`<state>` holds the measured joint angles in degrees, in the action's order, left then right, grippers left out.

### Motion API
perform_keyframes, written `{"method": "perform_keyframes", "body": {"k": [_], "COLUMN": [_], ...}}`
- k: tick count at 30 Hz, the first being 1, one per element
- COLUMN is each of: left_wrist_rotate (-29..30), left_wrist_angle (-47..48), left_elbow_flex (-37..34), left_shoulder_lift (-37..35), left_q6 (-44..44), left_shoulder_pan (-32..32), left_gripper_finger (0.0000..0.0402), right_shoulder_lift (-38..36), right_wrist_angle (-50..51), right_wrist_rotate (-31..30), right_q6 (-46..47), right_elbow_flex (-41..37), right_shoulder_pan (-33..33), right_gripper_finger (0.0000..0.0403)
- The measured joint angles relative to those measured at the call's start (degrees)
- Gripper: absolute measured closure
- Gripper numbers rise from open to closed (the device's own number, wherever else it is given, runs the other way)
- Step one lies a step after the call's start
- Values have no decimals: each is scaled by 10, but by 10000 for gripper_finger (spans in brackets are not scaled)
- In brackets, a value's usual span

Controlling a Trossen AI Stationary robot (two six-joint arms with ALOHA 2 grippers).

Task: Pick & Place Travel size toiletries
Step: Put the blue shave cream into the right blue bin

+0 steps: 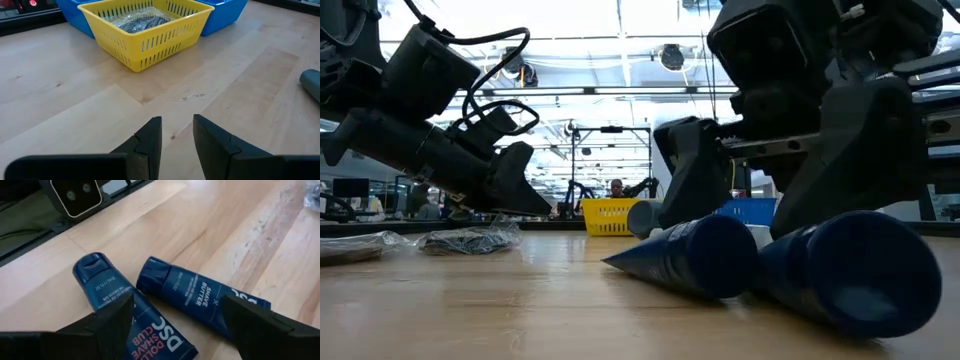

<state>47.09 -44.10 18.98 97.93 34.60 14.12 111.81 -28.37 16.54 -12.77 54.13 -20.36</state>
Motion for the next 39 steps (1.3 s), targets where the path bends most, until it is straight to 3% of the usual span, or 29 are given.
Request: {"method": "perform_keyframes", "body": {"k": [13,26,39], "left_wrist_rotate": [-6,-7,-7], "left_wrist_angle": [2,2,2], "left_elbow_flex": [0,0,0], "left_shoulder_lift": [0,0,0], "left_q6": [-1,2,0], "left_shoulder_pan": [-1,-1,-1], "left_gripper_finger": [293,293,293], "right_shoulder_lift": [-40,23,26], "right_wrist_angle": [50,7,29], "right_wrist_rotate": [-21,-41,-52], "right_q6": [77,18,101], "right_elbow_flex": [0,0,1], "right_shoulder_pan": [-58,-74,-71], "right_gripper_finger": [115,121,220]}}
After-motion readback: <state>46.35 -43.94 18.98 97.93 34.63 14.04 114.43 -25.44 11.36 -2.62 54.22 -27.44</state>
